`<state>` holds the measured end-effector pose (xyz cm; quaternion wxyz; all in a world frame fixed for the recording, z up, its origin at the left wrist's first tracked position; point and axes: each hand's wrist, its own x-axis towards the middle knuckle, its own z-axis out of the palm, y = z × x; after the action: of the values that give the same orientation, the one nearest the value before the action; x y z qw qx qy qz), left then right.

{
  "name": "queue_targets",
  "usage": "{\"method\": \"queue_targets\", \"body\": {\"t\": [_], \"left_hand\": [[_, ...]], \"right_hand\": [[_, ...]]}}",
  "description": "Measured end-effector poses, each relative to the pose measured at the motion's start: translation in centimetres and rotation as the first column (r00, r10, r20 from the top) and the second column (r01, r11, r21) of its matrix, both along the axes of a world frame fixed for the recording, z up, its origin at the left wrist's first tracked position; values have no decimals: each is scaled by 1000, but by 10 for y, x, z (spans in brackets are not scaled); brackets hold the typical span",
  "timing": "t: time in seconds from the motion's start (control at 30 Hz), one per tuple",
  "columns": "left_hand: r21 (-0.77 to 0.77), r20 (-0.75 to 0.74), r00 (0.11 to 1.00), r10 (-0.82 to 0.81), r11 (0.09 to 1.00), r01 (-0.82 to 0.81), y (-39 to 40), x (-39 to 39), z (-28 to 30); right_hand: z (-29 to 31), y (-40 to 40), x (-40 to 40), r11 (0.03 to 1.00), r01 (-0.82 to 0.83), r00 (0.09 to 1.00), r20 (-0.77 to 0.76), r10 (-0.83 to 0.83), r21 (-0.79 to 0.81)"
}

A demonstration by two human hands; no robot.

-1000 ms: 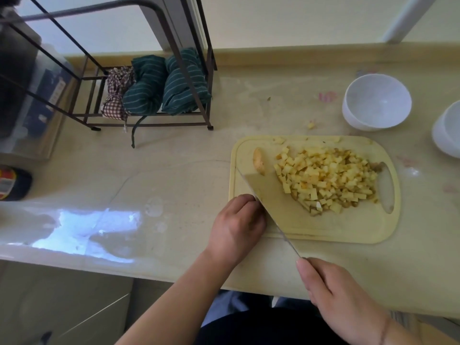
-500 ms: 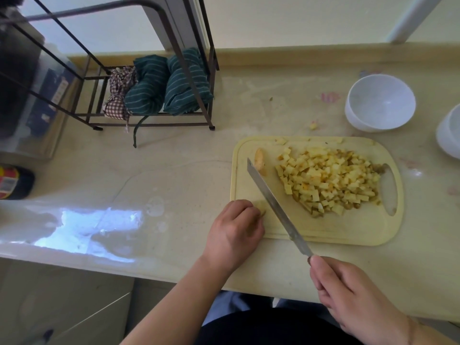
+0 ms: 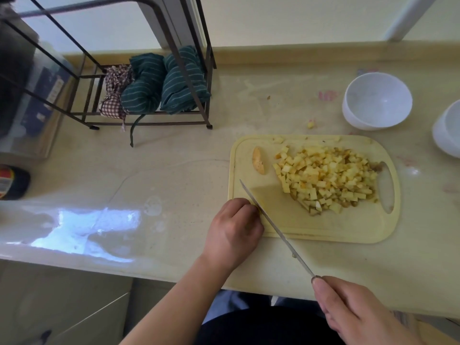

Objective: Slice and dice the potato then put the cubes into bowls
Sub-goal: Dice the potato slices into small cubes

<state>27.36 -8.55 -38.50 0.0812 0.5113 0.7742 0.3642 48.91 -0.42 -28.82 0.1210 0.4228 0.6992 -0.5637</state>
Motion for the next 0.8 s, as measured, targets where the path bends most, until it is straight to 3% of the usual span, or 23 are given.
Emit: {"method": "queue_targets", "body": {"t": [0.17, 0.33, 0.63, 0.8], "left_hand": [[1, -2, 1000, -5, 1000, 5, 2, 0, 1], [0, -4, 1000, -16, 1000, 16, 1, -1, 2], [21, -22, 1000, -21, 1000, 21, -5, 0, 2], [24, -29, 999, -23, 999, 23, 5, -4, 3]], "right_hand": [[-5, 1, -9, 1000, -7, 999, 35, 7, 10], [-19, 7, -25, 1000, -19, 999, -38, 19, -1], [-8, 15, -20, 993, 46, 999, -19, -48, -110], [-5, 11, -17, 998, 33, 997, -60, -37, -54]]}}
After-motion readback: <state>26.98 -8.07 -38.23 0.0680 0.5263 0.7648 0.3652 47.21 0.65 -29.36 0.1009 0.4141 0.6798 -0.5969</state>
